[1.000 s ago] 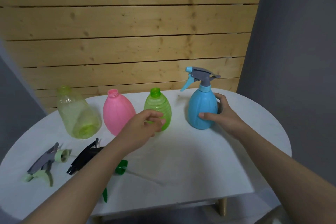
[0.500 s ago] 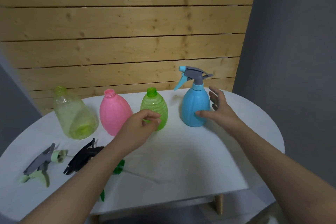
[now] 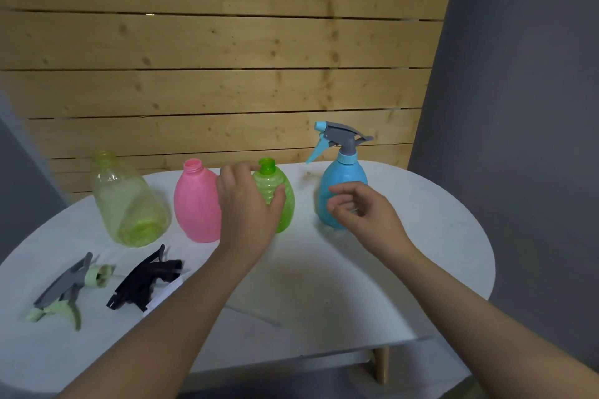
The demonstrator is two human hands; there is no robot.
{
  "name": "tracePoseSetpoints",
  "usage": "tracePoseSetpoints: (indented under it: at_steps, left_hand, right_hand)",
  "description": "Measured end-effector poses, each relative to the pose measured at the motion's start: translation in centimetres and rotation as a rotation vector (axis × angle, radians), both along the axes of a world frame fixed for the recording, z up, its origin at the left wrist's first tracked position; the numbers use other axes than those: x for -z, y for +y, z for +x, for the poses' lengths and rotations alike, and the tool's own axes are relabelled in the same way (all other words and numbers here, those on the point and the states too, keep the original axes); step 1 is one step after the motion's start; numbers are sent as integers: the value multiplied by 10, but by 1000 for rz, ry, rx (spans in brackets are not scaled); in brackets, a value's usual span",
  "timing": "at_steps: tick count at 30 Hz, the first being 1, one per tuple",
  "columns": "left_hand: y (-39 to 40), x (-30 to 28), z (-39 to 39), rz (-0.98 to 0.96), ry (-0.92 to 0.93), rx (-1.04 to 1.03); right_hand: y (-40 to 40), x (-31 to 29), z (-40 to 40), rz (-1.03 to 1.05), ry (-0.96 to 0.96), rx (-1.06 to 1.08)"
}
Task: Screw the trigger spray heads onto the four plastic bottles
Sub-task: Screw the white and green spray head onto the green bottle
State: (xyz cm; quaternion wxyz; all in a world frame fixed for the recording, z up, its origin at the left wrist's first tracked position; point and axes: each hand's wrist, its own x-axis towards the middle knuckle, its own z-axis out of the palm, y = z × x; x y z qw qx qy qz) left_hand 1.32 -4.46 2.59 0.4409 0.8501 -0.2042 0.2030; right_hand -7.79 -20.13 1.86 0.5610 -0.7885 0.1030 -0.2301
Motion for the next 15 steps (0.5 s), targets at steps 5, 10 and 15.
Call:
tracePoseSetpoints:
  at_steps: [5, 10, 15]
  left_hand:
    - [-5, 9, 13, 123, 75, -5]
    - [-4, 14, 21, 136, 121, 41]
    - [4, 11, 19, 31, 162, 128]
  right_hand:
    - [11, 6, 12, -68, 105, -78]
    - [10, 12, 21, -87, 126, -83]
    - [10, 14, 24, -61, 160, -169]
